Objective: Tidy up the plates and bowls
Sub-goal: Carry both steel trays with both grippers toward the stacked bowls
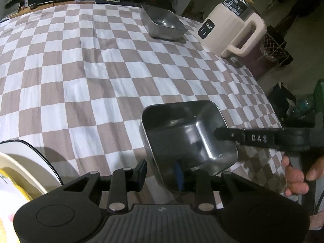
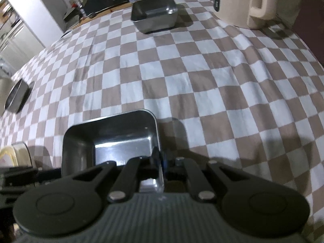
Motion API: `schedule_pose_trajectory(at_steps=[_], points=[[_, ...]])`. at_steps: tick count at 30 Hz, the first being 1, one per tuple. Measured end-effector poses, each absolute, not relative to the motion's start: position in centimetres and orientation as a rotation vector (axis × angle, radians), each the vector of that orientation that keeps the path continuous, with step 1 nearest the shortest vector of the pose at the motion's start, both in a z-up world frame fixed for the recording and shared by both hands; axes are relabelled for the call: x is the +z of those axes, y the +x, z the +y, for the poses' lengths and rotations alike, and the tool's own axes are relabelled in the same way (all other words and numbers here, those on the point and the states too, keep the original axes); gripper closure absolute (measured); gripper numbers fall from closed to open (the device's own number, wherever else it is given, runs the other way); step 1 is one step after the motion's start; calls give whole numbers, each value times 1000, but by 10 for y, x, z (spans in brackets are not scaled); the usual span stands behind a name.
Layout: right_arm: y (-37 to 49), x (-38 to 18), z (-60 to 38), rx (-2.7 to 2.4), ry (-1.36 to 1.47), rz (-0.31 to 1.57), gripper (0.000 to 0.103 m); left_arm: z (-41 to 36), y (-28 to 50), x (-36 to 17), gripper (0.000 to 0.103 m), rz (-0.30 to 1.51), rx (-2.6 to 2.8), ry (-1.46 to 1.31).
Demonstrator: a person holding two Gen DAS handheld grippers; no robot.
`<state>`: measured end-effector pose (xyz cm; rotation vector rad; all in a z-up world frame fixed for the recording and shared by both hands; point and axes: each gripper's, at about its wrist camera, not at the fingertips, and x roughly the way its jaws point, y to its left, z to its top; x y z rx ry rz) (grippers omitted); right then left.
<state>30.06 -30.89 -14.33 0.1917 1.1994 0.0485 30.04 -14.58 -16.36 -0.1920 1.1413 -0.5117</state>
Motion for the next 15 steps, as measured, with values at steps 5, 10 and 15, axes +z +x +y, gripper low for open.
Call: schedule_pose_trajectory(at_steps=[5, 10, 15], points=[[294, -140, -313, 72, 171, 1203, 96, -143, 305, -165, 70, 1137, -488, -205], [288, -136, -316, 78, 164, 1203, 90, -143, 307, -166, 69, 1137, -481, -210], [283, -131, -316, 69, 145, 1189, 82, -142, 304, -163, 64, 1127, -485, -214]])
